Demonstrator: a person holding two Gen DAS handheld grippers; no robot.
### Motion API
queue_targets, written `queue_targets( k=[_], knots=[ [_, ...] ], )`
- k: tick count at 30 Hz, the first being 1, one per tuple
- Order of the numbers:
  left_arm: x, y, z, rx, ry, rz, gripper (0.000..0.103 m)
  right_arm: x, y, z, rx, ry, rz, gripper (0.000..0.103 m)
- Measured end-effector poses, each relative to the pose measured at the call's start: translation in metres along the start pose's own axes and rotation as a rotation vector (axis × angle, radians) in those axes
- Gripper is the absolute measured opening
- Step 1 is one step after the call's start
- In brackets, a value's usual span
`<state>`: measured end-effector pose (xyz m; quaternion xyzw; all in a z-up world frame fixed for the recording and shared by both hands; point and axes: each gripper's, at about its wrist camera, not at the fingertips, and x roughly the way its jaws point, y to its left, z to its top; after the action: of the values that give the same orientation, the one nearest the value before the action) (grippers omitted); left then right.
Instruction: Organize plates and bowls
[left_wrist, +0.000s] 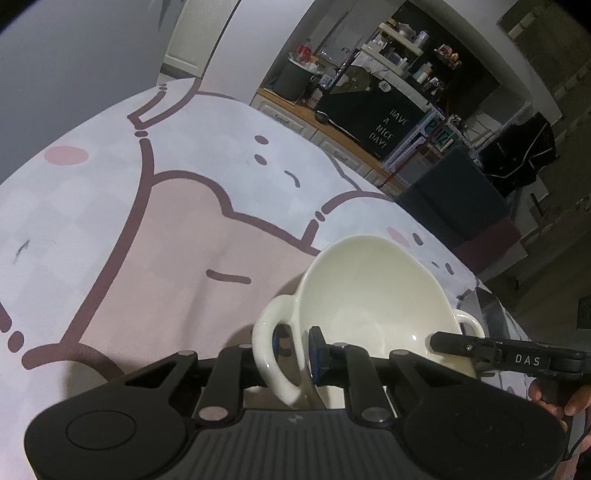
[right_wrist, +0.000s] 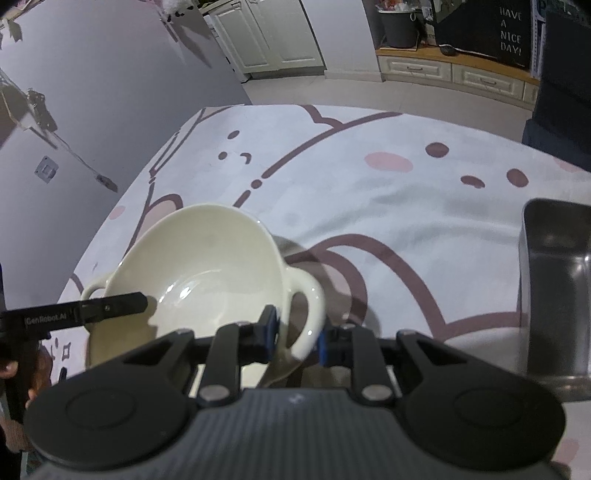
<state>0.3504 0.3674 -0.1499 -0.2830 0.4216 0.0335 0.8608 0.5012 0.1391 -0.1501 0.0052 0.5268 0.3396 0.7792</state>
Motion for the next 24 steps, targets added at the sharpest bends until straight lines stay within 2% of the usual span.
queue_targets(
  k=[13,24],
  knots=[
    [-0.037,-0.026,-0.003,0.028,-0.033,-0.012,0.018,-0.04,0.008,-0.005,-0.003,-0.042,0.007,0.025],
    [-0.091,-0.084,-0.022,0.103,-0.059,-0.035,0.018,-0.123,0.013,-0.037,0.009,-0.129,0.012,0.025]
  ],
)
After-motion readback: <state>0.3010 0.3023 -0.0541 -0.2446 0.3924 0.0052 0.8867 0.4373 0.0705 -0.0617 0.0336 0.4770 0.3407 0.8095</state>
